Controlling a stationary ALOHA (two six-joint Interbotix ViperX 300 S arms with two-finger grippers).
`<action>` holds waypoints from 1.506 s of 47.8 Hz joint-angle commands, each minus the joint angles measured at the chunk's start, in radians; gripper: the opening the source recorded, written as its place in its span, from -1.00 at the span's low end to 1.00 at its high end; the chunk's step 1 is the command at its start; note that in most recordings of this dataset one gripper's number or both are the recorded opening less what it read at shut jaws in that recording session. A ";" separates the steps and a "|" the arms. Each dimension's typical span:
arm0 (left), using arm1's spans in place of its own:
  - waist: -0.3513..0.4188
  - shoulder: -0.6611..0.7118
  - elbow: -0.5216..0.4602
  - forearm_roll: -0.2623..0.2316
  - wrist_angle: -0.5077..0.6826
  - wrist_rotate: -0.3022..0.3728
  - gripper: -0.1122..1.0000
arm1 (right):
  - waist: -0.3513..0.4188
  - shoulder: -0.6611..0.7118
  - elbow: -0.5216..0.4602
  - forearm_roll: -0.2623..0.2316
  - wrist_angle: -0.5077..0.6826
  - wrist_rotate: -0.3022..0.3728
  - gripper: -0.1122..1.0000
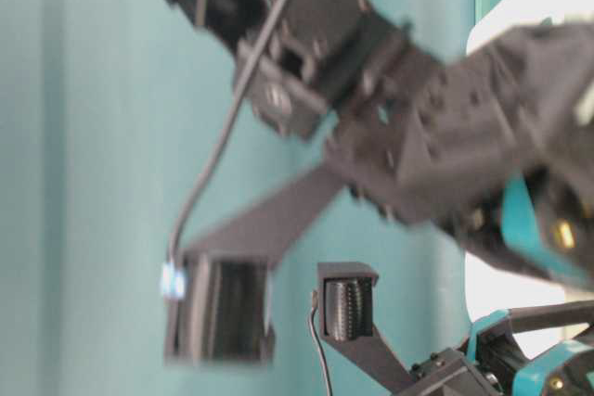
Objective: Put the tape alternately from left to right into the white case.
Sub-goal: 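Close the right gripper and lift the orange-red roll, then carry the orange-red roll into the white case and release it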
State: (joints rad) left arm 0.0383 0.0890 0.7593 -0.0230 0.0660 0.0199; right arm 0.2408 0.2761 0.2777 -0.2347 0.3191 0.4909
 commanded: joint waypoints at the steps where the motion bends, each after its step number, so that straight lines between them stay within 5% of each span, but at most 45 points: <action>1: 0.002 -0.029 -0.009 -0.002 -0.006 0.000 0.66 | 0.003 -0.092 0.041 -0.002 -0.011 0.014 -0.30; 16: 0.002 -0.029 -0.009 -0.002 -0.006 -0.002 0.66 | 0.002 -0.215 0.209 -0.003 -0.028 0.055 -0.30; 35: 0.000 -0.029 -0.008 -0.002 -0.005 -0.003 0.66 | -0.041 -0.230 0.230 -0.048 -0.032 0.055 -0.30; 51: -0.006 -0.029 -0.006 -0.002 -0.002 -0.003 0.66 | -0.204 -0.249 0.232 -0.146 -0.028 0.055 -0.30; 72: -0.008 -0.029 0.005 -0.002 -0.006 -0.003 0.66 | -0.448 -0.239 0.230 -0.206 -0.092 0.052 -0.30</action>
State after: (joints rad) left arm 0.0337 0.0890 0.7716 -0.0230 0.0660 0.0153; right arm -0.1779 0.0583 0.5200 -0.4310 0.2531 0.5446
